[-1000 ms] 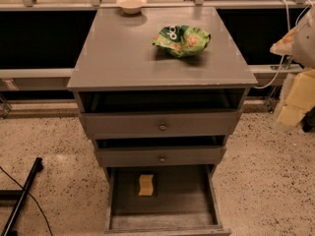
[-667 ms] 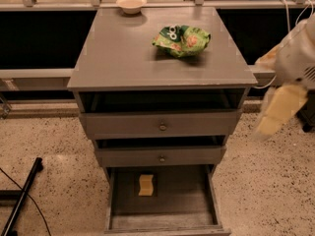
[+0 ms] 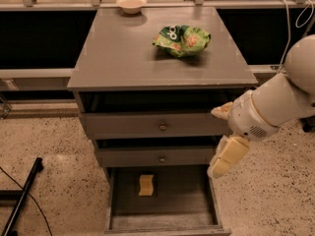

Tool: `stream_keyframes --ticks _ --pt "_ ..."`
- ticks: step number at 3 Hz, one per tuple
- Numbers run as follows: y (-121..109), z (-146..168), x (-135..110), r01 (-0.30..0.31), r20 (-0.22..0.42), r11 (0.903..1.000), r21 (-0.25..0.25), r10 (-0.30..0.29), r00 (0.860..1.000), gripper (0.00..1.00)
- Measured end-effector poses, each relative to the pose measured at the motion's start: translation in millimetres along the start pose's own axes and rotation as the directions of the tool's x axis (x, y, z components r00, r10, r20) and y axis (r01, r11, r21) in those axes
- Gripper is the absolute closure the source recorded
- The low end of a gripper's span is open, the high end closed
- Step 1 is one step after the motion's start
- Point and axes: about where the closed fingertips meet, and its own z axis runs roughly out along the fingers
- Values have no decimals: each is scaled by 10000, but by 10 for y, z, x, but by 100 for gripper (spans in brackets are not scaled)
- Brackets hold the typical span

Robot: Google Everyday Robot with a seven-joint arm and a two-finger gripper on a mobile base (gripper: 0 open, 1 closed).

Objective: Pick sponge from bottom drawer and place on counter

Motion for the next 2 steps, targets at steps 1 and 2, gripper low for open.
stream_keyframes --ticks 1,2 --pt "-137 430 286 17 189 10000 -81 -15 9998 0" --pt "-1 1114 600 -372 1885 9989 -278 418 9812 0"
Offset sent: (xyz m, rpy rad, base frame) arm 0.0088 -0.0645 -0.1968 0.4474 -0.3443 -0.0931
